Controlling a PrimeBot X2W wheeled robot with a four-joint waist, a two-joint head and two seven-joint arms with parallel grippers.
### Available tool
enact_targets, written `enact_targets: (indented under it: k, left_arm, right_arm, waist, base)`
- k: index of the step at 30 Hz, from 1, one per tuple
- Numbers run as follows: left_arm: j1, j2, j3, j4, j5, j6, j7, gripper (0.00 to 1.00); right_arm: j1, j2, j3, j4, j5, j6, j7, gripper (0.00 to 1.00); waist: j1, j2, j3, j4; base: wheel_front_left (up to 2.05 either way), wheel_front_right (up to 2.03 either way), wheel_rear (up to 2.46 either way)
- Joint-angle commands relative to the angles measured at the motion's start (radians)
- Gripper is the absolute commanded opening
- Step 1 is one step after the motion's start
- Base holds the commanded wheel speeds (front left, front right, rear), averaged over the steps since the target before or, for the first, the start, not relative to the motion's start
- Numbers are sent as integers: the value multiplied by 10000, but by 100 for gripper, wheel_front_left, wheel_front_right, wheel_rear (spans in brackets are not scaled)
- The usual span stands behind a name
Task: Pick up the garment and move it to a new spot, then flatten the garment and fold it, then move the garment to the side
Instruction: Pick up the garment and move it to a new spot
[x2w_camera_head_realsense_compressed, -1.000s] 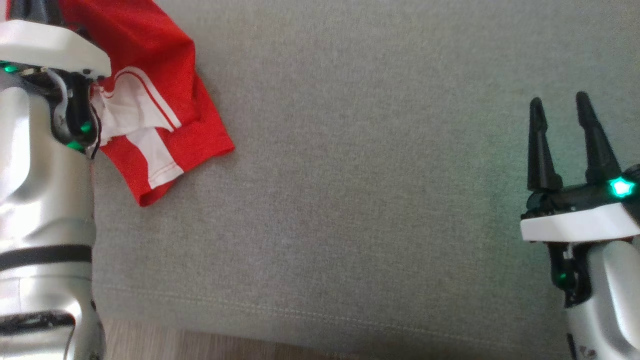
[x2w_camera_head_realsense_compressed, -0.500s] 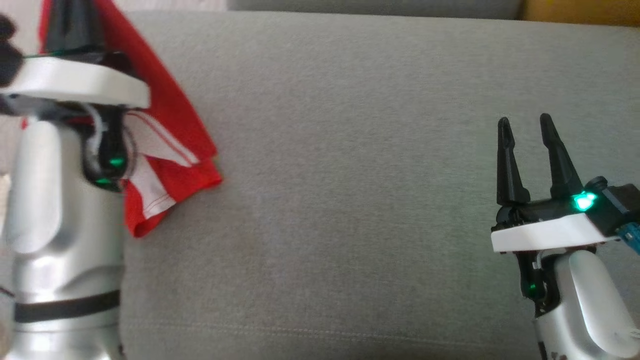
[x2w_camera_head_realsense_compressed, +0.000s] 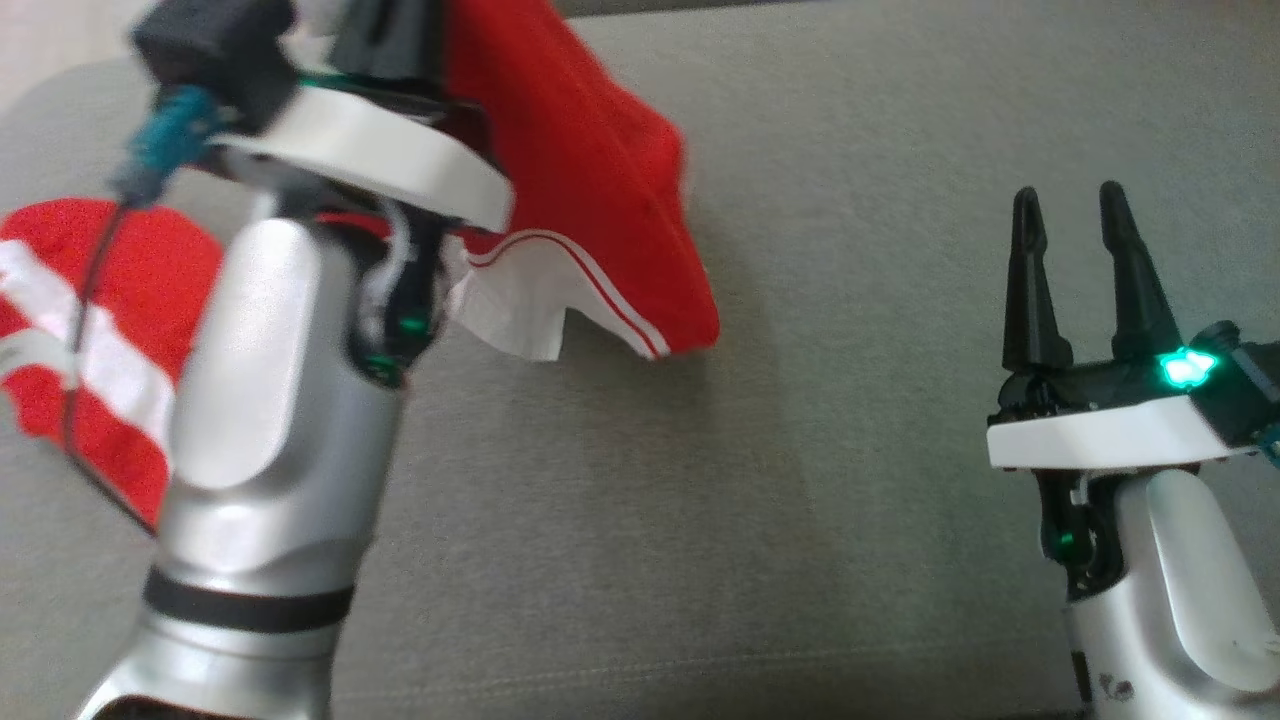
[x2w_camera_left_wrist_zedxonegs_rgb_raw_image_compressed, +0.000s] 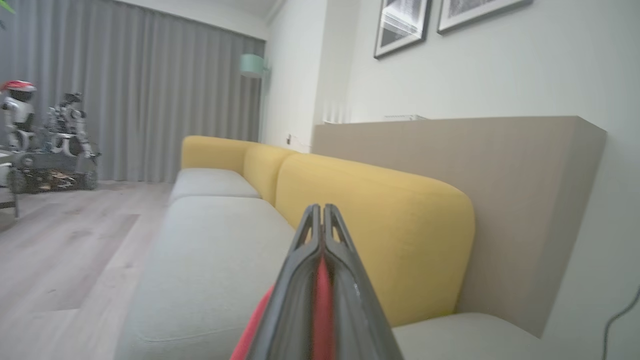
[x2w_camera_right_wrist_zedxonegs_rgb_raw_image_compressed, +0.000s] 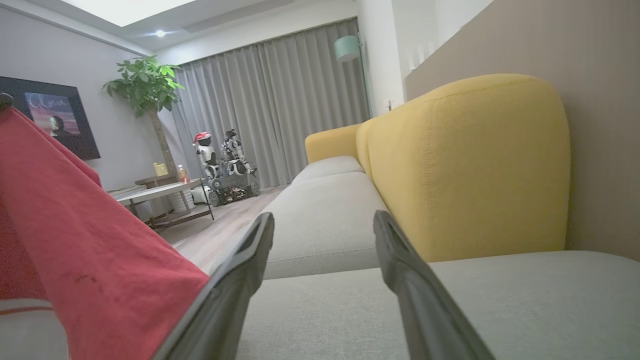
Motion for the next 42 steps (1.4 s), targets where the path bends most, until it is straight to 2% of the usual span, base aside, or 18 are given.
enact_targets:
  k: [1,4,11,12,13,14,17,19,23,27,33,37,38,42]
  left_arm:
    - [-596,168,102,-234,-97,62,-103,0]
    - [-848,128,-848,215,-501,368,-370,0]
    - [-1521,121,-4089,1353,-2512,1494,-1238,0]
    - [-1583,120,-4554,1504,-2792,1614,-1314,9]
    - [-1632,120,-4975,1632,-3062,1728,-1395,78]
    - [-1675,120,-5362,1758,-3316,1816,-1465,100]
    - [-1784,119,-6151,2100,-3941,2026,-1636,100]
    - [-1862,119,-6252,2442,-4307,2256,-1733,100]
    - [-1667,119,-5229,2440,-4009,2423,-1754,100]
    - [-815,484,-3966,2176,-3071,2136,-1757,100]
    - [1465,1196,-2305,1132,-1841,1572,-1758,100]
    - [3138,1119,-1342,408,-1254,1199,-1758,100]
    - [3138,1119,-1342,408,-1254,1199,-1758,100]
    - [4467,649,-542,-120,-711,743,-1759,100]
  right_arm:
    - [-382,79,186,-393,8,-7,-107,100]
    - [-544,125,202,-488,62,-7,-107,100]
    - [-871,224,144,-453,206,-7,-108,100]
    - [-892,233,111,-428,229,-7,-108,100]
    - [-905,240,79,-395,248,-7,-108,100]
    - [-906,245,54,-360,258,-7,-108,100]
    - [-861,255,10,-315,255,-7,-108,100]
    - [-763,258,-102,-265,163,-7,-108,100]
    - [-636,256,-161,-261,-25,-7,-108,100]
    - [-408,118,-7,-190,-214,-7,-108,100]
    - [55,-193,255,133,-352,-7,-108,100]
    - [302,-343,436,451,-468,-7,-108,100]
    - [302,-343,436,451,-468,-7,-108,100]
    - [483,-414,511,726,-609,-7,-108,100]
  waist:
    - [0,0,295,-387]
    - [0,0,606,-912]
    - [0,0,1186,-2080]
    - [0,0,1231,-2191]
    - [0,0,1261,-2275]
    - [0,0,1274,-2333]
    - [0,0,1256,-2364]
    - [0,0,1109,-2126]
    - [0,0,806,-1511]
    - [0,0,420,-791]
    - [0,0,-56,143]
    - [0,0,-225,557]
    - [0,0,-225,557]
    - [0,0,-311,847]
  base:
    - [0,0,0]
    - [0,0,0]
    - [0,0,0]
    - [0,0,0]
    - [0,0,0]
    - [0,0,0]
    - [0,0,0]
    - [0,0,0]
    - [0,0,0]
    - [0,0,0]
    - [0,0,0]
    - [0,0,0]
    - [0,0,0]
    - [0,0,0]
